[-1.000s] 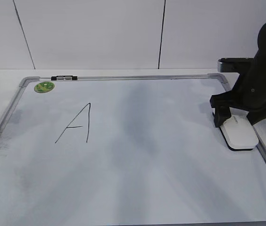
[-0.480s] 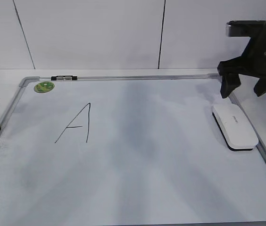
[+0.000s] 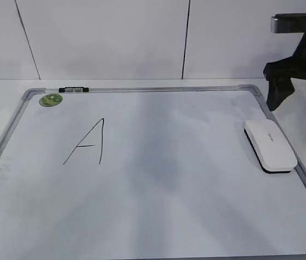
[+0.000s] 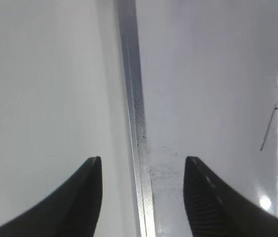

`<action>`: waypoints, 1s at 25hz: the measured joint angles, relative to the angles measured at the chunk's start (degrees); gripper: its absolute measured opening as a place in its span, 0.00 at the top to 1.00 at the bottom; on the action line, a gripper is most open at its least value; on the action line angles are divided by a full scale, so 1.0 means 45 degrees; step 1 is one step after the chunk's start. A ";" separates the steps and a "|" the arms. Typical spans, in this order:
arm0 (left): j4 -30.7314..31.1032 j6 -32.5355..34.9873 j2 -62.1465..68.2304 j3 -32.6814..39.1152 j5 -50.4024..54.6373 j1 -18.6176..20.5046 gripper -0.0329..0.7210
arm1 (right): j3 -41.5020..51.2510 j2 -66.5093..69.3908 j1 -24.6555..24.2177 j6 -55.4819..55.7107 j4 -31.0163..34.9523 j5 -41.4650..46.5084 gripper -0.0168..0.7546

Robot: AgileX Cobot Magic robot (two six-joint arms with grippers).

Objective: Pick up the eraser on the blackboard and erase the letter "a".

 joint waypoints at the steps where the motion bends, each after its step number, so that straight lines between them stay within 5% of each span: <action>1: 0.0000 0.0000 -0.0366 -0.0010 0.0076 0.0000 0.42 | 0.0000 -0.0152 0.0000 -0.0012 0.0000 0.0187 0.15; 11: 0.0136 -0.0313 -0.3828 0.0283 0.0333 -0.0608 0.42 | 0.0073 -0.2179 0.0000 -0.0094 -0.0047 0.0622 0.18; 25: 0.0231 -0.0599 -0.9867 0.4861 0.0431 -0.1050 0.42 | 0.4520 -0.8020 0.0000 -0.0219 -0.0047 0.0817 0.21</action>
